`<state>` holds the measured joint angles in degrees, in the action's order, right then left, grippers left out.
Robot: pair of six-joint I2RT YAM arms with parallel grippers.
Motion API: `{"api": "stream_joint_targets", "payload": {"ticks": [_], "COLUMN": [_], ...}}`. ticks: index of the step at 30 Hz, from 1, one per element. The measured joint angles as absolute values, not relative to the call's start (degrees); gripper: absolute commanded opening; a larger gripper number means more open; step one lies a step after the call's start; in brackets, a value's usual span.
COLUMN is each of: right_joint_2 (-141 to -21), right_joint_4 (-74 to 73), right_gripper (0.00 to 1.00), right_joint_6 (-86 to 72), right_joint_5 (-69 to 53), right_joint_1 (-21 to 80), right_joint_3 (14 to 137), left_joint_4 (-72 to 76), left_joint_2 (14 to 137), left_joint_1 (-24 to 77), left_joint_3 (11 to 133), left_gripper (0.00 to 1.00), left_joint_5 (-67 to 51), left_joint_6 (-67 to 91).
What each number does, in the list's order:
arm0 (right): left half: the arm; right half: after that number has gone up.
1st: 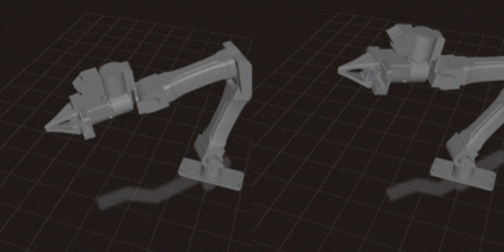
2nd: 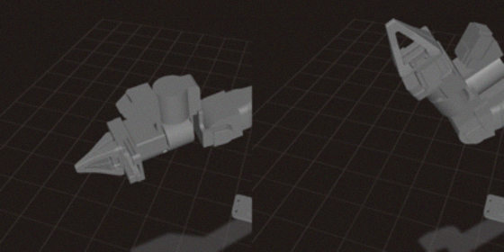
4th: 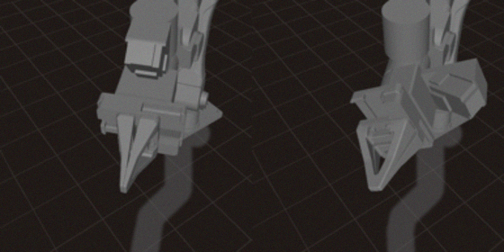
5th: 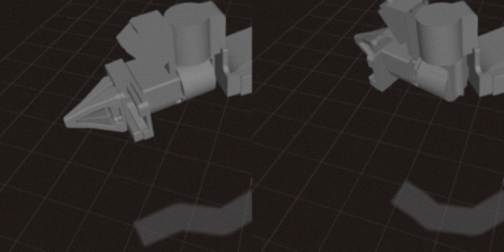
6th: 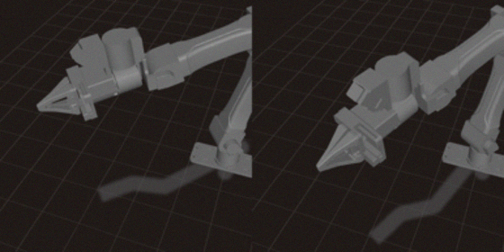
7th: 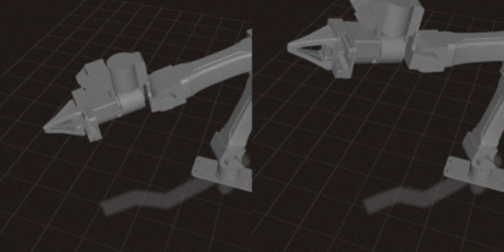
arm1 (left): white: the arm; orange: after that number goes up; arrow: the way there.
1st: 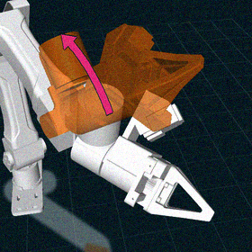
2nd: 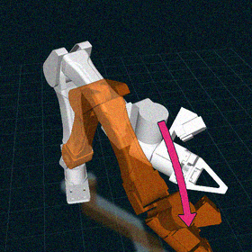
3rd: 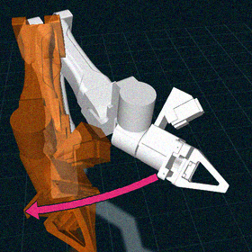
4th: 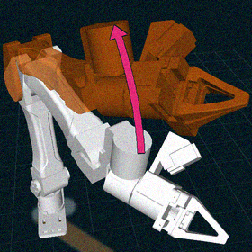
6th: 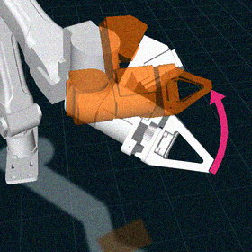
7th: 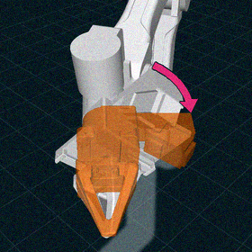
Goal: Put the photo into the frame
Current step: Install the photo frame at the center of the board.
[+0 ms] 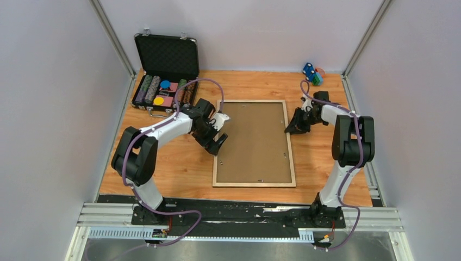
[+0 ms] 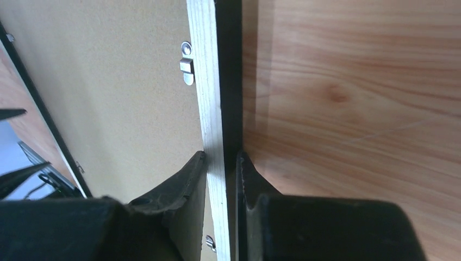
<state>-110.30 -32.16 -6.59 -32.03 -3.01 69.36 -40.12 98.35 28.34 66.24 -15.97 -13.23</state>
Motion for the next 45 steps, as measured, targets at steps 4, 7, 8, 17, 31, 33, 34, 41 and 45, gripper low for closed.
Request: {"api": "stream_joint_targets", "payload": {"ticks": [4,7,8,17,31,33,34,41,45], "right_joint_2": [-111.5,-111.9,-112.0,-112.1,-112.0,-111.9,-111.9,-111.9,-111.9], "right_joint_4": [-31.0,-29.9,-29.7,-29.6,-29.4,-29.3,-29.3,-29.3,-29.3], "right_gripper": [0.0,0.0,0.0,0.0,0.0,0.0,0.0,0.0,0.0], "right_joint_6": [-8.1,-8.8,-9.0,-9.0,-9.0,-9.0,-9.0,-9.0,-9.0], "right_joint_5": [-33.6,-34.2,-34.4,-34.6,-34.6,-34.6,-34.6,-34.6,-34.6], "right_joint_1": [-6.4,-7.7,-7.8,-8.0,-8.0,-8.0,-8.0,-8.0,-8.0], "right_joint_3": [70.2,70.4,70.4,70.3,70.2,70.1,70.1,70.1,70.1], "left_joint_4": [-39.4,-38.7,-38.7,-37.3,-36.9,-36.9,-36.9,-36.9,-36.8], "left_joint_2": [98.5,99.6,100.4,106.9,107.0,107.0,107.0,106.9,106.6], "left_joint_1": [29.7,30.4,30.5,32.5,38.1,38.3,38.3,38.3,38.3], "left_joint_3": [66.2,66.5,66.9,71.8,71.9,71.9,71.9,71.8,71.6], "left_gripper": [1.0,1.0,1.0,0.99,0.87,0.84,0.82,0.74,0.72], "left_joint_5": [-16.0,-16.1,-16.2,-15.7,-9.2,-8.4,-8.1,-7.2,-6.9], "left_joint_6": [-12.9,-12.2,-11.8,-8.2,-4.9,-4.6,-4.4,-4.2,-4.4]}}
